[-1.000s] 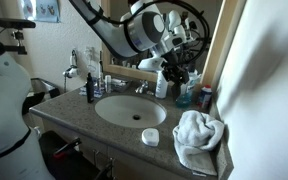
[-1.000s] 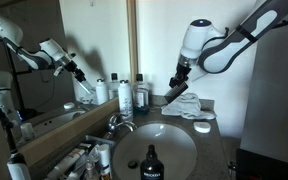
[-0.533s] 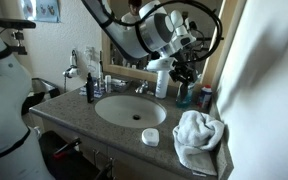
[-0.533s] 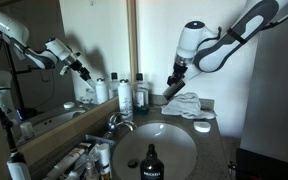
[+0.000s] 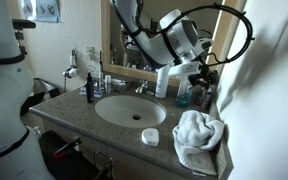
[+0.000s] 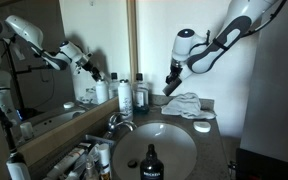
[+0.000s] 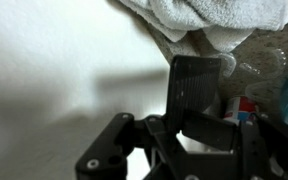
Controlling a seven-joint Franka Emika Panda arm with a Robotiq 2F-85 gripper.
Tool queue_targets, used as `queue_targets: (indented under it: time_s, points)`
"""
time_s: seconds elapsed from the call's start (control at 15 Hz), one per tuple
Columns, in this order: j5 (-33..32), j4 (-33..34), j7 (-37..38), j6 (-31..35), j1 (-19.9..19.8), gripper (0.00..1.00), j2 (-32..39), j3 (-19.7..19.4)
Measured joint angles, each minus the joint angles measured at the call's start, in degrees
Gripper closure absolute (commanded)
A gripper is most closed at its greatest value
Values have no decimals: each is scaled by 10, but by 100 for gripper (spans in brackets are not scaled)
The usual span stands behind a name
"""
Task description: Move the comb to the right side of the sink
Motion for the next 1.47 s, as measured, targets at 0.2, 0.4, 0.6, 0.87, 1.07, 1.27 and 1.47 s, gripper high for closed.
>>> queue_targets:
  time_s: [0.2,0.4,0.6,0.87,1.07,1.27,1.47]
  points:
    - [-16,55,11,0,1,100,61,-5]
    - [-21,111,11,-1,4,100,120,-6]
    - [-21,161,10,-1,9,100,172,-6]
    - [-22,215,8,-2,16,84,226,-8]
    - [-30,243,10,-2,24,60,257,-13]
    - [-37,257,21,-2,35,38,271,-23]
    - [-43,259,41,-2,52,18,277,-35]
